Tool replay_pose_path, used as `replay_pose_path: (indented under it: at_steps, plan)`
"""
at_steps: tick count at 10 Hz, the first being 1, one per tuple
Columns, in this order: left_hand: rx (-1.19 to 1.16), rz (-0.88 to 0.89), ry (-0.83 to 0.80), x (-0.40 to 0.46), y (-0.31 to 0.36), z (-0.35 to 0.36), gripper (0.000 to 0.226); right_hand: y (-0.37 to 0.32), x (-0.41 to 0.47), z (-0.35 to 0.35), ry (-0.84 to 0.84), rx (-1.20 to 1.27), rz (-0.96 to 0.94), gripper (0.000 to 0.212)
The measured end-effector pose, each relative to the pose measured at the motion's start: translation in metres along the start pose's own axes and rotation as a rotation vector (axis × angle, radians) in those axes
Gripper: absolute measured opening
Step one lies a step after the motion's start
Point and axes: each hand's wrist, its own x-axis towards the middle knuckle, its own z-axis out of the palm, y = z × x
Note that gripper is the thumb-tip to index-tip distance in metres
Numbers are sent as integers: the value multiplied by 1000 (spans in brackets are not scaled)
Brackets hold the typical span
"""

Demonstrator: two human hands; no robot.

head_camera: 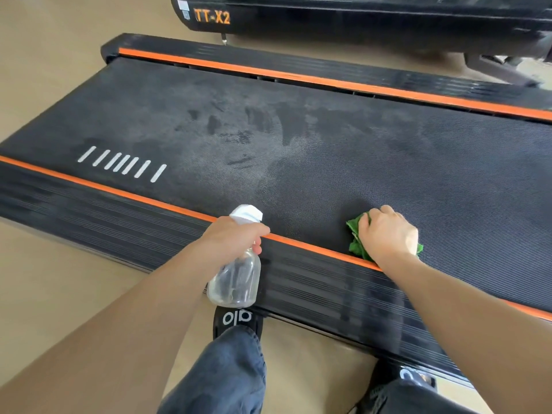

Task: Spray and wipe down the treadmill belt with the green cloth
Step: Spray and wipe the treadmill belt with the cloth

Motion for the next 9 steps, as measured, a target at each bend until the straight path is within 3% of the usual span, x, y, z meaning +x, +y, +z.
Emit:
replay_pose_path:
  at_steps: [1, 3, 8, 9]
  plan:
    - [78, -15, -23, 0, -1, 2, 32, 0, 0, 1, 5, 5, -4, 45]
    - [-54, 37, -24, 1, 8, 6, 31, 0, 0, 3, 19, 4, -2, 45]
    - [-190, -2, 378, 10, 0, -5, 43, 1, 0, 7, 61, 34, 11, 43]
    - [-258, 20, 386, 12, 3, -6, 39, 1, -2, 6, 78, 34, 3, 42]
